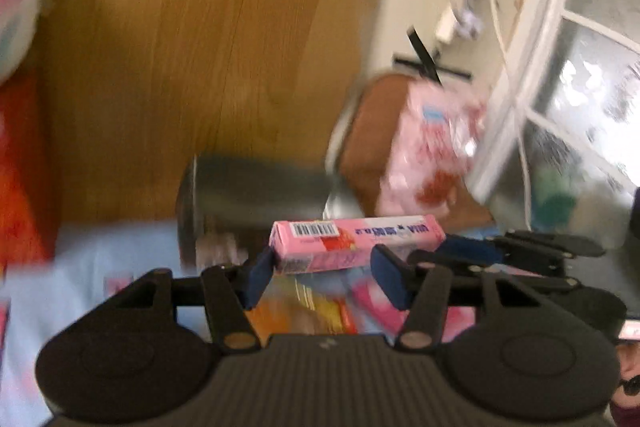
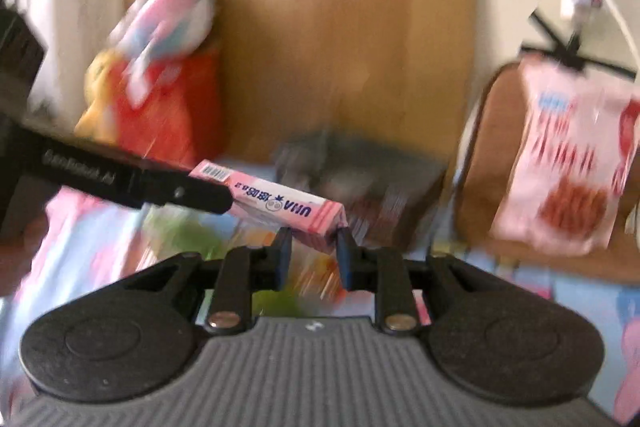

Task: Organize snacks
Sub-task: 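Carry the pink box into the black tin box and open the left tool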

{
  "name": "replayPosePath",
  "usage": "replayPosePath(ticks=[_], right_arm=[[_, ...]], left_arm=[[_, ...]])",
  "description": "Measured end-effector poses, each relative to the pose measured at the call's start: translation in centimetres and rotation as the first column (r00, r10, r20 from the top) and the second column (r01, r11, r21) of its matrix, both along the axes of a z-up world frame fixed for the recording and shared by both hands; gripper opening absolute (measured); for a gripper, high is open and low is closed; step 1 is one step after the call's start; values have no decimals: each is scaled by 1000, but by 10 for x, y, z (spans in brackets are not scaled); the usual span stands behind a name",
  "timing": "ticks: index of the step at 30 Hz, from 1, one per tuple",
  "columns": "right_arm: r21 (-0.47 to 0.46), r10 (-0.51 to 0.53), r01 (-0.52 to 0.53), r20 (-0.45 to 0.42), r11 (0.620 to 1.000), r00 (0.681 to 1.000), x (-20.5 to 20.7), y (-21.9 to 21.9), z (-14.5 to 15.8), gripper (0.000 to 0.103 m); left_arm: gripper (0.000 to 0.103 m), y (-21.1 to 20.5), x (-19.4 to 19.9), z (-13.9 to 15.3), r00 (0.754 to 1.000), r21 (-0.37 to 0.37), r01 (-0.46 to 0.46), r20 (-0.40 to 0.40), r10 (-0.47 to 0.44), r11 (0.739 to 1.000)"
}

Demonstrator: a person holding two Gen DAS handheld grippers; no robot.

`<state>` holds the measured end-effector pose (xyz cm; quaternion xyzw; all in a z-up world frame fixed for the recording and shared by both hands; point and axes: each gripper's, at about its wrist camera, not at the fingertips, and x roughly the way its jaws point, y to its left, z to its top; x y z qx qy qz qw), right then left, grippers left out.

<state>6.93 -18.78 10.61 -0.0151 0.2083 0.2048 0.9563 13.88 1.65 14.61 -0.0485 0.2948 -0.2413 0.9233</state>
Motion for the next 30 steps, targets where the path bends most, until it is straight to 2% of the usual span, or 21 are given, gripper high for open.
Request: replayPosePath(ticks=[2, 5, 7, 11, 12, 13, 14, 15, 16, 17, 19, 20, 22, 24, 26, 28, 30], right_arm=[[68, -20, 24, -53, 997, 998, 45, -4, 7, 29], [136, -55, 76, -151, 988, 987, 102, -6, 0, 27], [118, -64, 84, -163, 989, 985, 121, 0, -10, 28], [11, -94, 97, -177, 995, 980, 140, 20, -24, 29], [-1, -108, 109, -165, 994, 980, 140, 19, -22, 29], [11, -126, 129, -147, 992, 981, 139, 12, -19, 31], [48, -151, 159, -131, 986, 980, 137, 2, -16, 34], [75, -178, 188, -125, 979, 976, 136, -7, -16, 46], [91, -217, 229, -128, 969, 968, 137, -16, -17, 52], [95, -251, 266, -141, 959, 958, 139, -22, -20, 53], [127, -265, 294, -205, 947, 942, 147, -34, -32, 53], [143, -262, 301, -242, 943, 934, 153, -38, -37, 53], [177, -266, 337, -331, 925, 905, 161, -47, -52, 54], [224, -236, 347, -407, 911, 882, 170, -50, -65, 54], [270, -192, 342, -460, 900, 867, 176, -55, -74, 54], [293, -148, 318, -480, 902, 865, 177, -53, -79, 55], [262, -167, 314, -462, 913, 871, 176, -49, -78, 56]], left_arm=[[55, -5, 36, 3, 1000, 17, -20, 5, 20, 1000], [55, -5, 81, -14, 997, 8, -55, -57, 56, 998], [55, -7, 101, -28, 995, 13, -67, -76, 68, 998], [57, -13, 120, -43, 992, 72, -89, -89, 95, 993], [60, -8, 121, -40, 993, 66, -99, -62, 103, 993], [74, -3, 122, -37, 992, 64, -125, -24, 126, 990], [82, 5, 123, -34, 984, 76, -178, 17, 178, 981], [91, 12, 126, -35, 968, 98, -251, 47, 247, 963], [91, 19, 132, -40, 954, 117, -300, 42, 297, 947], [91, 26, 140, -46, 948, 122, -315, 2, 317, 941], [86, 38, 153, -66, 937, 88, -313, -135, 323, 946], [86, 41, 156, -75, 931, 71, -309, -182, 317, 948], [76, 39, 158, -90, 922, 78, -292, -243, 302, 953], [67, 34, 154, -99, 925, 65, -255, -273, 263, 965], [69, 31, 147, -97, 930, 10, -225, -295, 218, 974], [71, 20, 135, -91, 930, 41, -222, -291, 224, 974], [73, 18, 123, -90, 931, 38, -221, -288, 222, 975]])
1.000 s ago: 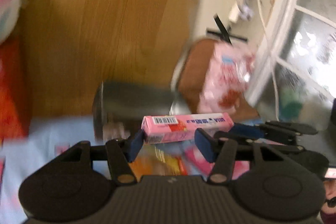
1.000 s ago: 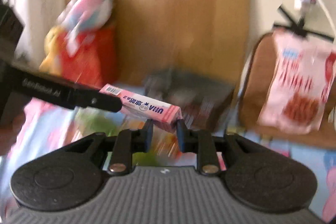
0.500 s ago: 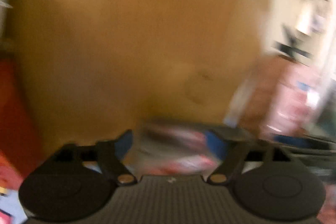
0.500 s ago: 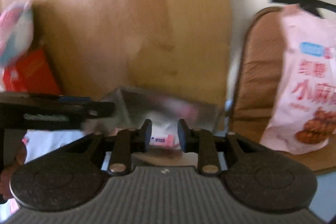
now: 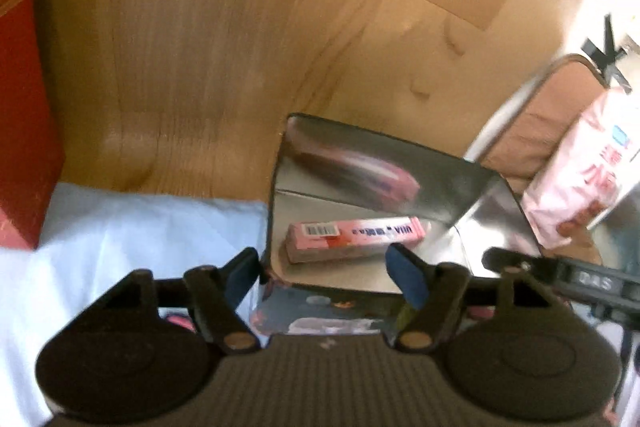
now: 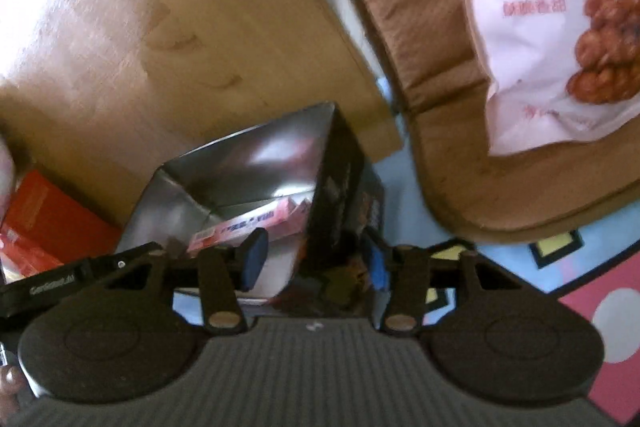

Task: Organize snacks
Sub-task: 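Carry the pink box into the black tin box and open the left tool, then move the left tool back to the snack pile toward the clear biscuit bag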

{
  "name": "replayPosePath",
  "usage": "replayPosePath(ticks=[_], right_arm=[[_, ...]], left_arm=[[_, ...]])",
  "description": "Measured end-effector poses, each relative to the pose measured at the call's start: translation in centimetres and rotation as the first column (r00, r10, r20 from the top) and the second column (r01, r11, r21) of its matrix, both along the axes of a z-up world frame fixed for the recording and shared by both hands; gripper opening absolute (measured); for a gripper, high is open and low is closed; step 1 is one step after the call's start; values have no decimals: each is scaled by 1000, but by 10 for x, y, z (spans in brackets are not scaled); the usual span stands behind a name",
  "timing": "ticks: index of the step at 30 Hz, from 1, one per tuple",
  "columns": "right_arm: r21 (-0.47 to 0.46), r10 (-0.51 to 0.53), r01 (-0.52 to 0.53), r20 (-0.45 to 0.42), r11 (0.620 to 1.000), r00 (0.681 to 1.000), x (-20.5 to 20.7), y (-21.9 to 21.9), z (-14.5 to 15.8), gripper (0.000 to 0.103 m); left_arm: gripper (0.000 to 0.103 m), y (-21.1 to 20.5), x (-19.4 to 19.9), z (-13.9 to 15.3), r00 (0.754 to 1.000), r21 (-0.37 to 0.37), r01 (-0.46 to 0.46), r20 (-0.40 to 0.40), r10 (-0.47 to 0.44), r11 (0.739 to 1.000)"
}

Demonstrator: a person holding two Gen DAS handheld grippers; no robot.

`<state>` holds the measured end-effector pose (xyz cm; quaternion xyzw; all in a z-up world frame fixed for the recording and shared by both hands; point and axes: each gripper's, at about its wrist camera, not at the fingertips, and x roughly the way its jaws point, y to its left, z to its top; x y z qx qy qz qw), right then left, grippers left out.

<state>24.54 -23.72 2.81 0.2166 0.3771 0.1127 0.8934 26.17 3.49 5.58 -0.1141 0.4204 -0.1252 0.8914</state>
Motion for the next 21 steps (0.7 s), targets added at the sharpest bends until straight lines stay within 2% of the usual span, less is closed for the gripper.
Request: replayPosePath(ticks=[5, 9, 11, 13, 14, 17, 19, 21], right_arm=[[-79, 31, -29, 31, 996, 999, -12, 13, 3, 56], [-114, 72, -67, 47, 991, 996, -16, 18, 0, 56], [-107, 0, 12, 115, 994, 993, -28, 4, 12, 55], [-50, -62, 73, 185, 996, 981, -51, -10, 24, 56], [-1, -59, 60, 186, 998, 981, -61, -14, 26, 56], [167, 55, -76, 129, 983, 990, -90, -13, 15, 53], [204, 137, -145, 53, 968, 989, -98, 1, 0, 31], [237, 165, -157, -11, 959, 986, -102, 13, -17, 28]], left_arm=[[77, 7, -23, 3, 1000, -35, -2, 18, 3, 999], [88, 17, -30, 10, 999, -42, -26, 34, 28, 999], [89, 29, -47, 22, 996, -56, -46, 77, 51, 997], [93, 43, -72, 31, 991, -92, -49, 119, 60, 995], [94, 49, -84, 33, 989, -111, -47, 132, 62, 993], [95, 59, -114, 30, 991, -183, -39, 119, 62, 982], [95, 62, -134, 26, 993, -224, -24, 110, 50, 974], [95, 63, -153, 25, 992, -238, -13, 122, 43, 971]])
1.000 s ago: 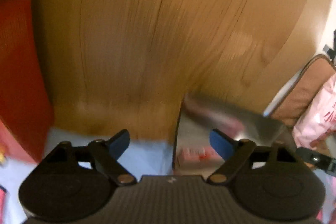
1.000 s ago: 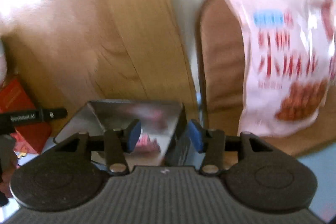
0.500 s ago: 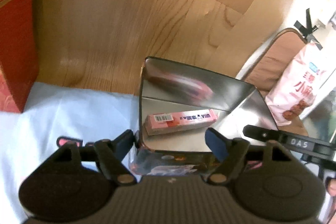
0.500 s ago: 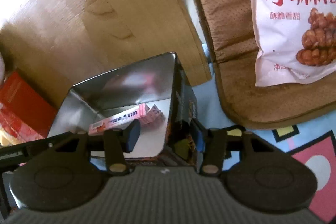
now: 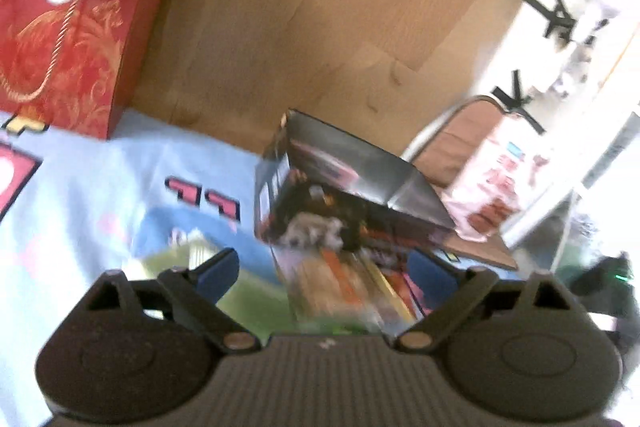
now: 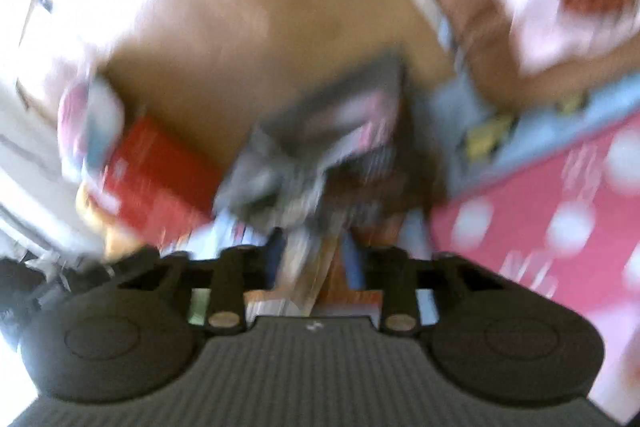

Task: Organize snacks
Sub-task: 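Move the left tool back to the snack pile toward the clear biscuit bag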

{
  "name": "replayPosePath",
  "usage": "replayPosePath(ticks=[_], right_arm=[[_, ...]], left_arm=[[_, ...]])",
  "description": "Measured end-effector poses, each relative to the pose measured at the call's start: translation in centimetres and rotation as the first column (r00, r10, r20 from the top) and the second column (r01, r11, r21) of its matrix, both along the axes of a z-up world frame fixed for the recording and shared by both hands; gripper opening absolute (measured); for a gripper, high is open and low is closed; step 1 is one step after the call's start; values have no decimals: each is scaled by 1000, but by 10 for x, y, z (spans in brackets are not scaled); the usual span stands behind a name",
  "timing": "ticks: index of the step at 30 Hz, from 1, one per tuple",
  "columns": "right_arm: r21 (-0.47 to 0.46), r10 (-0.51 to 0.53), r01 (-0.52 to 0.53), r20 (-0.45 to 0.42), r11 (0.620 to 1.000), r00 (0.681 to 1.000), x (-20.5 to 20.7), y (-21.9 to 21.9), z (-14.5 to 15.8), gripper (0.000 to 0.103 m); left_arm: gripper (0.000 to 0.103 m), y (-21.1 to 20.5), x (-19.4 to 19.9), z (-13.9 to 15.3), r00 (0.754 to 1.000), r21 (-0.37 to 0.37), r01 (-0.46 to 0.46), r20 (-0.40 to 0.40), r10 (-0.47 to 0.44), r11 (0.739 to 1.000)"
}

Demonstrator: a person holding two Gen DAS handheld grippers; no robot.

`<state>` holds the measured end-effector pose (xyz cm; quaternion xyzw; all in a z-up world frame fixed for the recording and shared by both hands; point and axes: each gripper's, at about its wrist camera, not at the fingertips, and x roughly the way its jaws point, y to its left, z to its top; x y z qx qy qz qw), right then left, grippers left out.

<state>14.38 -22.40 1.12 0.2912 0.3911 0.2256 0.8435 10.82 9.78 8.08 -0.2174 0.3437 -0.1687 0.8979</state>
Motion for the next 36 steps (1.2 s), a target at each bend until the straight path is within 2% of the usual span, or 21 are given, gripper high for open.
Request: replayPosePath(ticks=[3, 5, 6, 8, 12, 14, 17, 20, 22, 24, 26, 29, 30, 31, 33, 36], right_arm=[[13, -12, 13, -67, 1000, 998, 3, 10, -17, 28], [63, -1, 7, -99, 998, 995, 2, 14, -21, 21], [87, 3, 8, -121, 996, 993, -2, 13, -19, 10], [135, 3, 18, -152, 991, 988, -5, 14, -18, 8], [245, 109, -79, -109, 966, 988, -44, 14, 5, 5], [268, 178, -156, -59, 951, 982, -72, 14, 16, 3], [249, 260, -257, 18, 934, 965, -117, 5, 24, 3], [194, 297, -302, 55, 933, 953, -154, -12, 20, 3], [102, 260, -267, 78, 958, 963, -169, -20, 20, 8], [24, 214, -217, 88, 976, 973, -168, -19, 18, 8], [26, 171, -174, 83, 984, 982, -156, -18, 19, 10], [33, 98, -103, 127, 994, 987, -133, -16, 19, 29], [21, 64, -68, 146, 998, 987, -123, -11, 20, 45], [6, 37, -39, 163, 999, 986, -112, -6, 20, 49], [-10, 44, -43, 167, 999, 985, -92, 6, 16, 49], [-37, 89, -85, 125, 996, 988, -70, 31, 4, 48]], left_arm=[[95, 3, -25, 0, 1000, -6, 0, 13, 0, 1000], [95, 7, -39, -1, 1000, -11, -4, 12, 4, 1000], [95, 11, -48, -1, 1000, -12, -11, 8, 11, 1000], [95, 17, -59, -5, 1000, -18, -25, -1, 25, 1000], [95, 32, -81, -11, 999, -36, -42, -11, 42, 998], [95, 37, -92, -15, 999, -59, -38, -16, 37, 998], [95, 39, -108, -19, 1000, -66, -15, -12, 14, 998], [95, 35, -118, -23, 1000, -57, 21, -8, -21, 998], [95, 27, -116, -26, 999, -41, 30, -17, -30, 999], [95, 23, -107, -30, 998, -46, 16, -52, -18, 999], [95, 21, -100, -32, 997, -100, 2, -71, -9, 995], [95, 22, -94, -34, 995, -184, -32, -94, 14, 982], [95, 22, -92, -35, 995, -198, -42, -100, 22, 979], [95, 22, -89, -35, 994, -208, -50, -105, 29, 977], [95, 20, -79, -36, 991, -211, -73, -124, 47, 975], [93, 10, -63, -39, 990, -196, -65, -133, 39, 978]])
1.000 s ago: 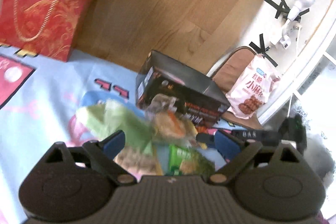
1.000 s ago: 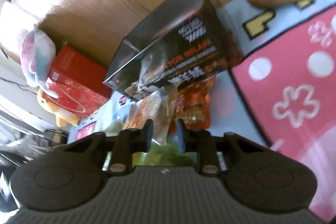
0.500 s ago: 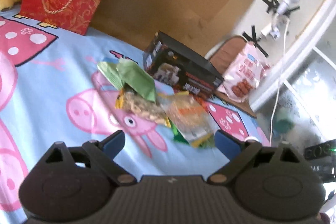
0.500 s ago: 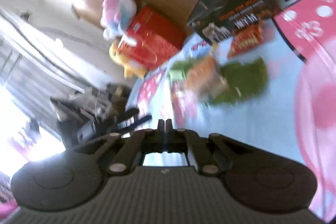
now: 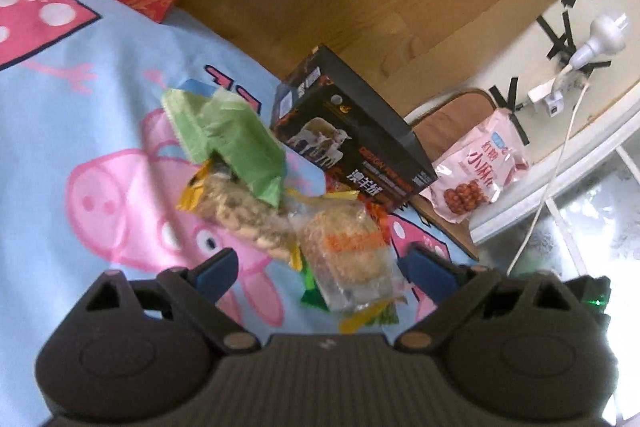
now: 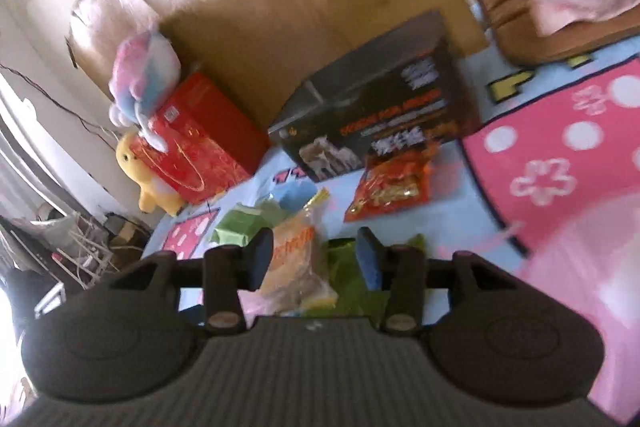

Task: Organize snacks
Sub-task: 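Move the left tool back to the snack pile toward the clear biscuit bag, then grasp the clear biscuit bag with the left tool and lift it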

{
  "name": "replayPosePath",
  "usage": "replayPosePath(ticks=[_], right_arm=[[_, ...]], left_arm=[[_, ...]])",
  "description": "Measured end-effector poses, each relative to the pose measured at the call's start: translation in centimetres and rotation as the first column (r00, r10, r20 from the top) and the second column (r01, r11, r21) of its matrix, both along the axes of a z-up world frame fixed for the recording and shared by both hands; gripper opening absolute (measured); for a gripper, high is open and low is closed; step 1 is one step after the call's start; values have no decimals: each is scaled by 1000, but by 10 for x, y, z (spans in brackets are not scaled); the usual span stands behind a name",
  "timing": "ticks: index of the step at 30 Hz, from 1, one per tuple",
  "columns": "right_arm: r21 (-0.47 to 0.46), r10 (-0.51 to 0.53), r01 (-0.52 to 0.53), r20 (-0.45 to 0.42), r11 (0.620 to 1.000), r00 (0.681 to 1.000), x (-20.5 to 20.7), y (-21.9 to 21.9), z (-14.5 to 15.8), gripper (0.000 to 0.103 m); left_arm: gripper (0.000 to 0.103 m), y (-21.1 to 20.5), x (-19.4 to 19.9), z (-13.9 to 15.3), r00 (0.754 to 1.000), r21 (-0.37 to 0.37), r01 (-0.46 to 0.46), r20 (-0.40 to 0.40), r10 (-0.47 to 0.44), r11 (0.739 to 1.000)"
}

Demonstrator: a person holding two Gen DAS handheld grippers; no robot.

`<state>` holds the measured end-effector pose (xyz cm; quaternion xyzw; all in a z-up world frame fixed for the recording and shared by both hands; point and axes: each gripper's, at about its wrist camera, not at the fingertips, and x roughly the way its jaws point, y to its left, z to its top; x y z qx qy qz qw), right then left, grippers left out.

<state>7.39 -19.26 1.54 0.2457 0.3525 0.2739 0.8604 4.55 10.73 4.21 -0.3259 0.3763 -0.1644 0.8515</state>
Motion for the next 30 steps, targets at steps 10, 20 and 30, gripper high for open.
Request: replayPosePath(ticks=[10, 20, 30], right_arm=[[-103, 279, -273, 43, 956, 959, -93, 5, -1, 33], [-170, 276, -256, 106, 952, 955, -142, -33, -1, 48], [-21, 221, -222, -29, 975, 975, -76, -27, -25, 32]], left_arm=[[56, -41, -47, 6, 952, 183, 284, 62, -299, 941], [79, 4, -91, 16, 973, 144, 218, 41, -226, 965], [71, -19, -88, -19, 963, 33, 257, -88, -253, 966]])
